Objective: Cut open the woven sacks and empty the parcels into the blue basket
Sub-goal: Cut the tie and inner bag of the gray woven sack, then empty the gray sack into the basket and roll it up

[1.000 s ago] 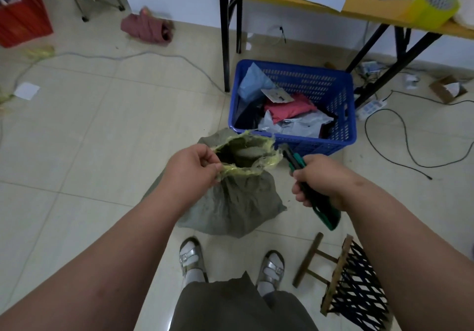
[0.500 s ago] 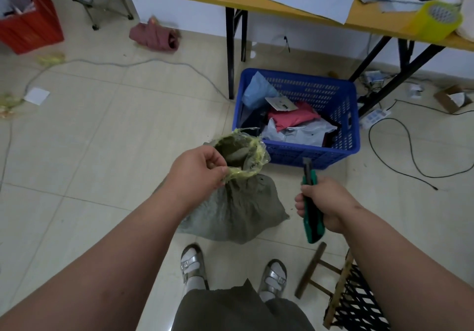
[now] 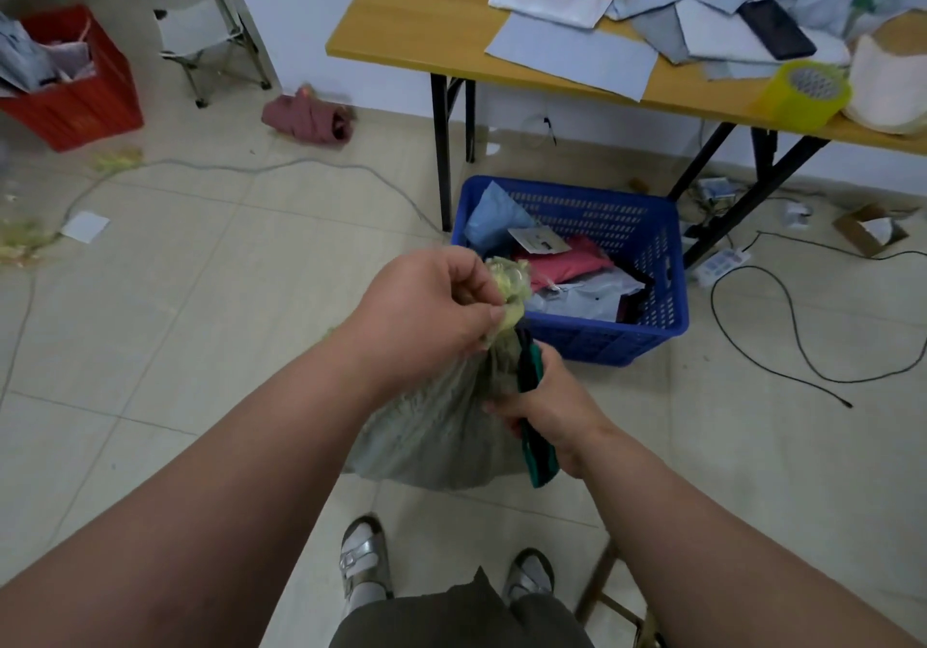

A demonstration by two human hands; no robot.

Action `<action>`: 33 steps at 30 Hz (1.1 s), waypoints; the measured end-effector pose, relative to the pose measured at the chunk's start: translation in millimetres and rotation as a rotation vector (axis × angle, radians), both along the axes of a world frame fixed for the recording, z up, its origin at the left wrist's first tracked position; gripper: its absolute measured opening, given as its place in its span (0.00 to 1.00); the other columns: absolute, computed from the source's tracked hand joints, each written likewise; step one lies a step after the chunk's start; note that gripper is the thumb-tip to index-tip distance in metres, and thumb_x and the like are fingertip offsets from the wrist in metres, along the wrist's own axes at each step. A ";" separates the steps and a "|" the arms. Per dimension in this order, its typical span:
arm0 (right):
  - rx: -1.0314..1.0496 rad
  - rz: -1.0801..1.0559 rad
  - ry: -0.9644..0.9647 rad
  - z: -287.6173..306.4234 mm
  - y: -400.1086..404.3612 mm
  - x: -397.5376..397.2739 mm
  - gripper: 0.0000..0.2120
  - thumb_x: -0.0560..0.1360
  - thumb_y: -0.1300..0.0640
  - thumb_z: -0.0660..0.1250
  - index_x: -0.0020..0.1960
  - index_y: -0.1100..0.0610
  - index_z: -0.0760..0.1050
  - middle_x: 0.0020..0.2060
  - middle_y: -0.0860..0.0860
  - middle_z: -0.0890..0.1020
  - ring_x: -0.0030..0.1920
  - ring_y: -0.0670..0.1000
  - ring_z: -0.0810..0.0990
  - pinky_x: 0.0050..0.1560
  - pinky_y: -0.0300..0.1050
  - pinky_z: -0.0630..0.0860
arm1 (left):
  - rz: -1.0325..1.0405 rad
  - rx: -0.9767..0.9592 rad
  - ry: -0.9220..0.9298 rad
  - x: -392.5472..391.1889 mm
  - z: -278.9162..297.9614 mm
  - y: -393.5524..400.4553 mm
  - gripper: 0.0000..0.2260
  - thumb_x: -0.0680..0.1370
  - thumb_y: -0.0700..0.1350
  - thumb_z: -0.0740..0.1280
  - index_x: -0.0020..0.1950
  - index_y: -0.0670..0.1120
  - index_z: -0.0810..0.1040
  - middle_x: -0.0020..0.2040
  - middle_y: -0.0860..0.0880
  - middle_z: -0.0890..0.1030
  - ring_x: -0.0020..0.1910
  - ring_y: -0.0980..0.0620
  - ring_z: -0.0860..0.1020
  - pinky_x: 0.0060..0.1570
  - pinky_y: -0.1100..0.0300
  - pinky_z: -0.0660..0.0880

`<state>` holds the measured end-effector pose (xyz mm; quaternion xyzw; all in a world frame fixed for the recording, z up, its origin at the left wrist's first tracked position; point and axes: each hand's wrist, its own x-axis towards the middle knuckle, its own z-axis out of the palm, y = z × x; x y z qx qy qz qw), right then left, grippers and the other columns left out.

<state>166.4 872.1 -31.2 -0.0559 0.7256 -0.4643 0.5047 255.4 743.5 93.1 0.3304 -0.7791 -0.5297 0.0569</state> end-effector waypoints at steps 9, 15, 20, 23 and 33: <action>-0.100 -0.212 0.233 48.5 -7.1 -26.1 0.02 0.76 0.59 0.70 0.46 0.55 0.77 0.35 0.50 0.80 0.31 0.48 0.76 0.34 0.42 0.75 | 0.178 -0.398 0.068 -12.8 37.2 -39.1 0.06 0.75 0.41 0.71 0.43 0.53 0.83 0.36 0.55 0.80 0.32 0.58 0.76 0.36 0.65 0.72; -0.261 -0.377 0.075 79.1 -6.2 -35.0 0.05 0.74 0.63 0.71 0.45 0.57 0.75 0.33 0.51 0.78 0.28 0.47 0.75 0.31 0.41 0.75 | 0.383 -0.386 0.078 -5.9 23.0 -49.5 0.32 0.75 0.41 0.70 0.75 0.60 0.61 0.72 0.56 0.66 0.52 0.58 0.78 0.44 0.61 0.74; -0.390 -0.411 -0.015 115.8 -18.9 -40.5 0.06 0.75 0.63 0.71 0.46 0.59 0.74 0.32 0.52 0.79 0.29 0.49 0.78 0.32 0.43 0.75 | 0.420 -0.204 -0.152 7.2 -42.1 26.5 0.14 0.70 0.39 0.70 0.52 0.50 0.71 0.50 0.50 0.77 0.48 0.48 0.79 0.46 0.52 0.76; -0.486 -0.396 -0.086 141.2 -23.1 -37.3 0.06 0.75 0.63 0.70 0.49 0.61 0.75 0.30 0.52 0.79 0.30 0.50 0.78 0.31 0.43 0.75 | 0.198 0.107 -0.322 5.3 -80.7 80.6 0.31 0.61 0.54 0.74 0.63 0.53 0.70 0.56 0.55 0.77 0.54 0.53 0.78 0.53 0.52 0.77; -0.585 -0.401 0.235 183.5 21.5 -102.1 0.03 0.76 0.61 0.70 0.47 0.56 0.76 0.32 0.50 0.81 0.32 0.49 0.81 0.36 0.46 0.80 | 0.343 0.253 0.030 -64.9 -31.6 64.5 0.07 0.79 0.49 0.65 0.46 0.54 0.82 0.46 0.49 0.85 0.50 0.48 0.82 0.54 0.46 0.78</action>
